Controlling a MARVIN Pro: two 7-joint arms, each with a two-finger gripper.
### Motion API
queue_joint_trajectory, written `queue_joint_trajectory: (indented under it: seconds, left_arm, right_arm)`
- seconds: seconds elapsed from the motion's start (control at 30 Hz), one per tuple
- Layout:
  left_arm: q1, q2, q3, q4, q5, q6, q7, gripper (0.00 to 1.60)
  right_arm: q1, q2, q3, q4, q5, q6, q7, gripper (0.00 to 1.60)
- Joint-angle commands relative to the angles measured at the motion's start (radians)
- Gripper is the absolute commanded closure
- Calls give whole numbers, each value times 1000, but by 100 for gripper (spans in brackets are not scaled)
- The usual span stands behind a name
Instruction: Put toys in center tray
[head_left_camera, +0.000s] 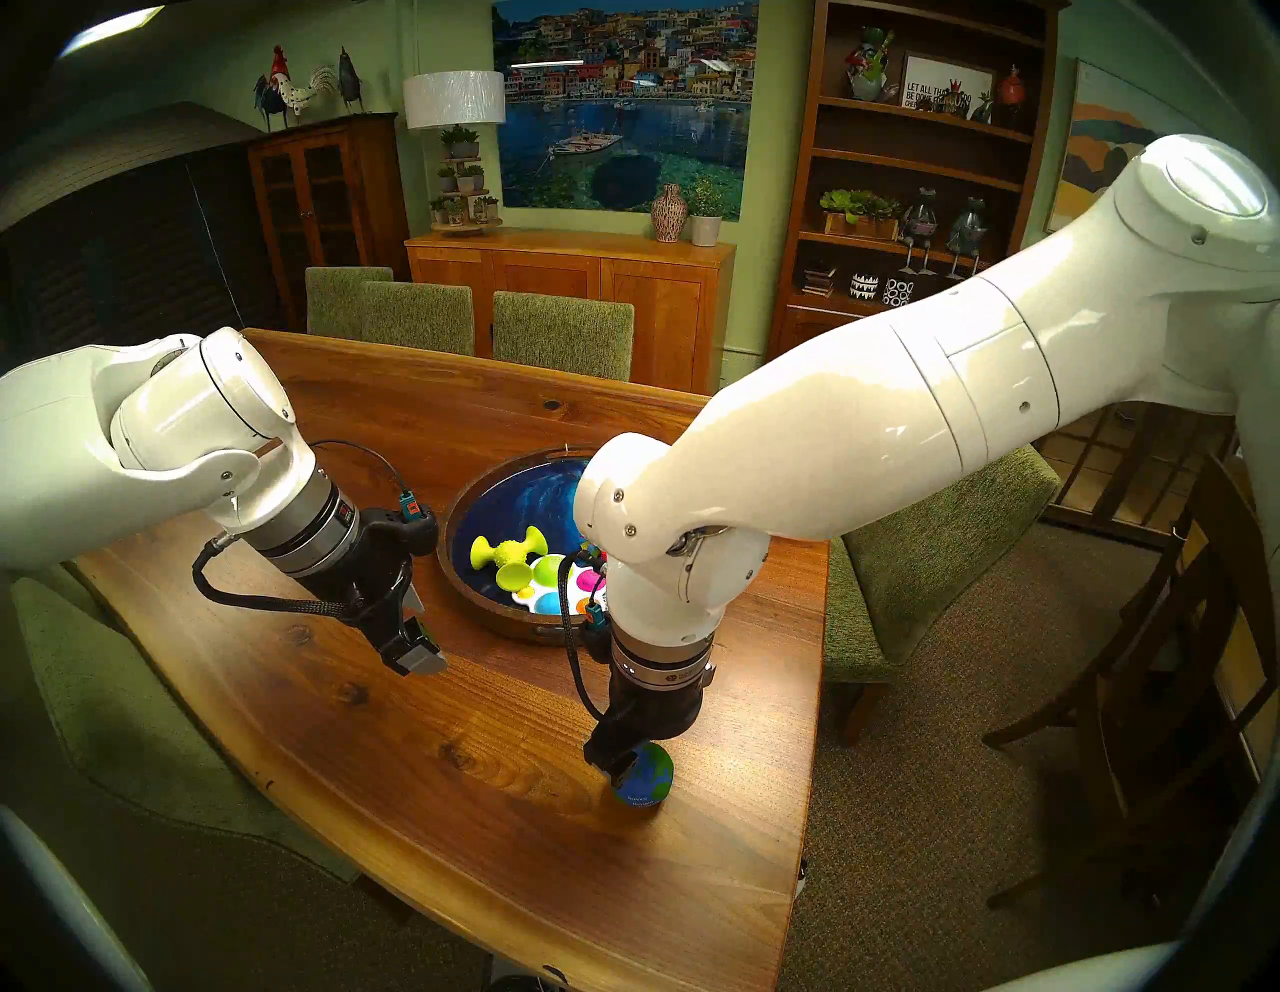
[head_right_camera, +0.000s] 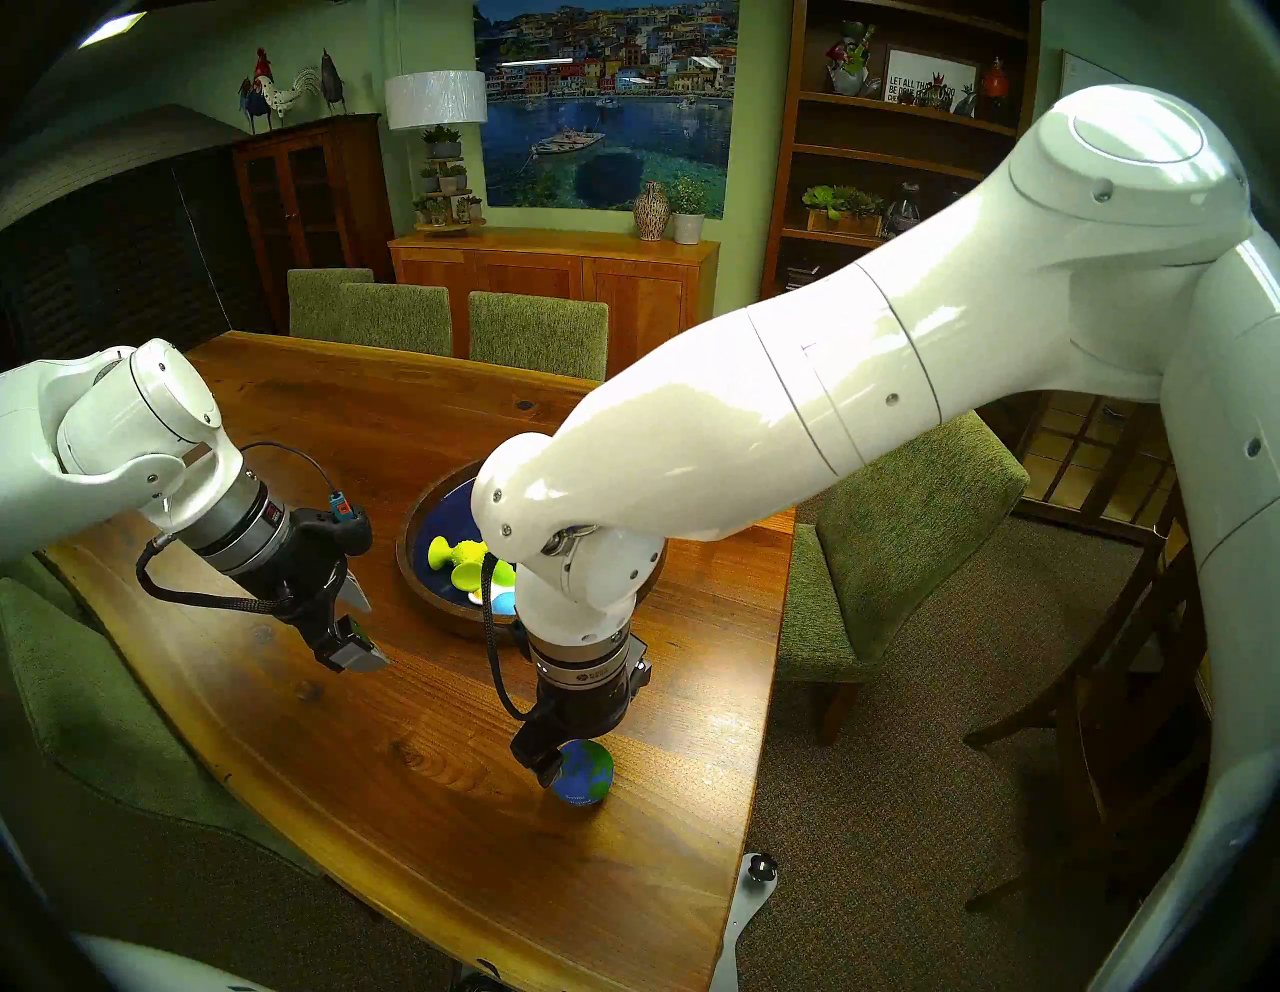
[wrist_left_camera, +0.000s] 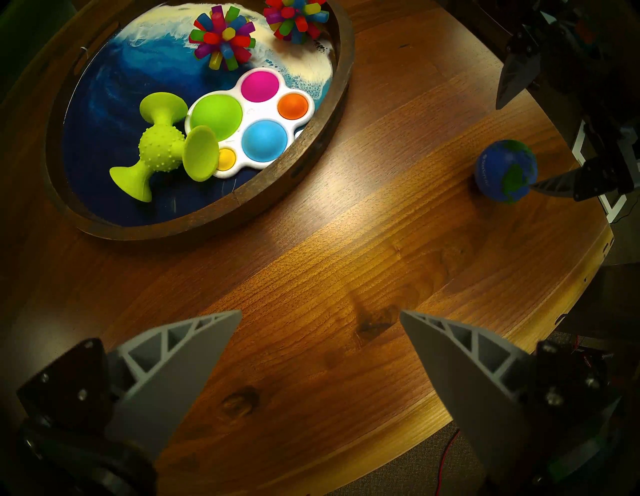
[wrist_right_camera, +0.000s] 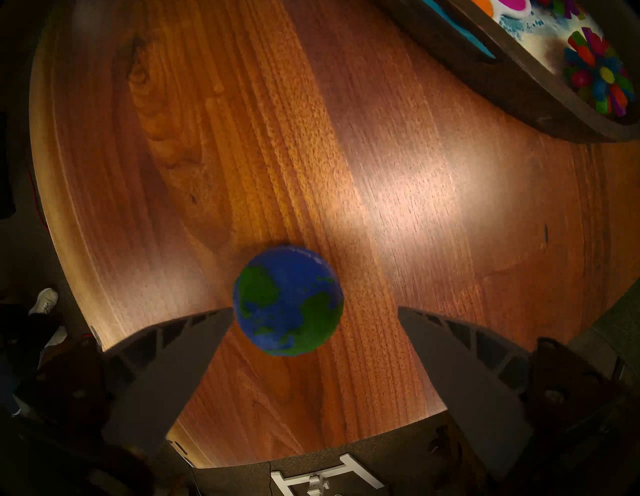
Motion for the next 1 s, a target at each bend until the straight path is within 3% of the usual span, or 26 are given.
queue_joint_trajectory:
  seconds: [0.0,0.47,0.5,0.53,0.57,0.6,0.63,0.67,0.97]
  left_arm:
    - [-39,-6,-10,-1,-7,-2,2,0]
    - [-49,-9,1,-1,-14,-2,5,0]
    - [-50,-9,2,-1,-14,-2,5,0]
    - [-51,-10,3,-1,-15,-2,6,0]
    - [-52,-10,5,-1,-15,-2,6,0]
    - [-53,-10,5,-1,-16,-2,7,0]
    - [-53,-10,6,-1,-16,-2,7,0]
    - [-53,-11,6,-1,-17,-2,7,0]
    - [-50,-11,7,1,-18,-2,9,0]
  right_arm:
    - [-40,16,-1,26,-51,-2,42,0]
    - [-141,-32,-25,117,-94,9,105,0]
    - [-142,-34,-26,120,-94,10,106,6]
    - [-140,-37,-27,123,-91,11,102,39]
    - [-138,-38,-27,125,-90,13,102,88]
    - [-133,-40,-28,127,-86,15,98,103]
    - [-128,-41,-28,128,-84,18,95,147]
    - [-122,-41,-27,128,-83,21,92,160]
    - [-31,-31,-1,157,-67,75,75,160]
